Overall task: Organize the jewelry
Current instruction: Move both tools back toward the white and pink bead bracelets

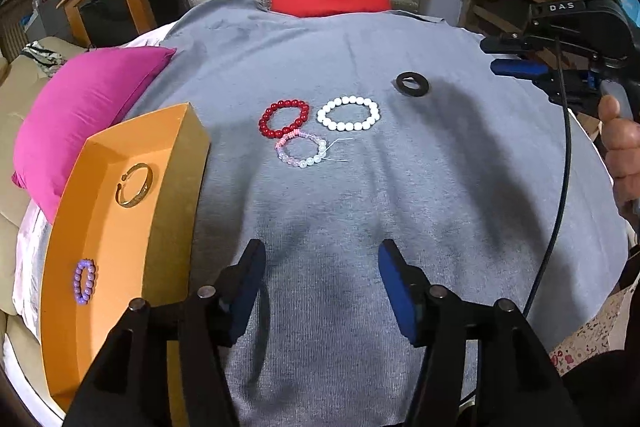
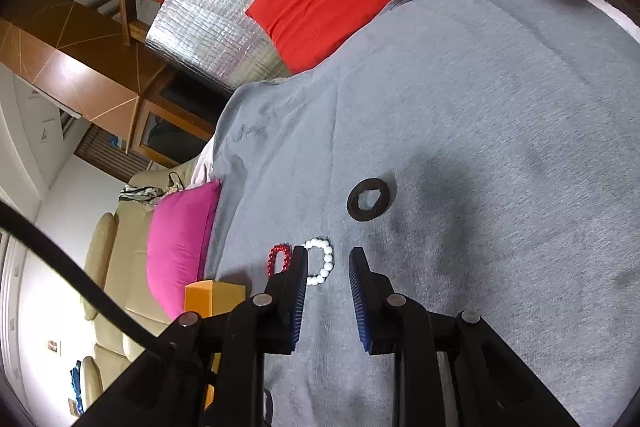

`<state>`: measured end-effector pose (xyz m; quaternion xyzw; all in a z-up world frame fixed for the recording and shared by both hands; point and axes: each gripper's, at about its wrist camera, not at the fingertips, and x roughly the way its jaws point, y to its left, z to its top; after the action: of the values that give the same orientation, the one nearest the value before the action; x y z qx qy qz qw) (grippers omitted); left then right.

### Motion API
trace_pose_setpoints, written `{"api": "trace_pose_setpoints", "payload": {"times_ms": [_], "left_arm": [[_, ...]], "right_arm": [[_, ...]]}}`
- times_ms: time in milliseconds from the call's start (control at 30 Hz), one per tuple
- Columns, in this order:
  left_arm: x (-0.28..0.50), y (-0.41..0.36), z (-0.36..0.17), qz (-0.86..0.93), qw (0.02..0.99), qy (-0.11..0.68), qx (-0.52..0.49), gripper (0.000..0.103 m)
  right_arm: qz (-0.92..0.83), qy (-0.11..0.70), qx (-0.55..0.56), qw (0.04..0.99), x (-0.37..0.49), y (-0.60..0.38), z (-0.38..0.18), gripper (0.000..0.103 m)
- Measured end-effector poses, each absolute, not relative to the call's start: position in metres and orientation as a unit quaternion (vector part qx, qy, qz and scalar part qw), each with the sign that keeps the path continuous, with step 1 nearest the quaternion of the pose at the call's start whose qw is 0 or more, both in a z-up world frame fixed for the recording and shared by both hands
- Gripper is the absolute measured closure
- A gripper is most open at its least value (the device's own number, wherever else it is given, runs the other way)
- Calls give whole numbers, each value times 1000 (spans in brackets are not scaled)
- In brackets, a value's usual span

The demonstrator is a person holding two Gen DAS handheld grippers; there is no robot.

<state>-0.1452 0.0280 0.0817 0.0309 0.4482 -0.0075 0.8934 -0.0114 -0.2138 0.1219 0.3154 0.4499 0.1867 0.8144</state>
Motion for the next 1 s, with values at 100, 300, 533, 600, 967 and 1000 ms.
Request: {"api": "trace_pose_setpoints", "payload": {"times_ms": [100, 300, 533, 600, 967, 1000], "left_arm": [[-144, 27, 77, -9, 891, 454, 29, 43], [-132, 30, 70, -9, 885, 465, 25, 43], [-101, 40, 74, -5, 885, 465, 15, 43], [-91, 42, 75, -5, 885, 465, 15, 43], [-54, 52, 63, -5, 876, 483, 8, 43], [-53, 53, 62, -4, 875, 484, 9, 43]], "right_arm": [[185, 452, 313, 815, -12, -212, 121, 79], [187, 466, 297, 812, -9, -202, 114, 79], [200, 490, 269, 805, -2, -172, 101, 79], [206, 497, 262, 801, 2, -161, 96, 79], [198, 520, 221, 801, 29, -116, 66, 78], [194, 520, 216, 803, 32, -113, 62, 78]]}}
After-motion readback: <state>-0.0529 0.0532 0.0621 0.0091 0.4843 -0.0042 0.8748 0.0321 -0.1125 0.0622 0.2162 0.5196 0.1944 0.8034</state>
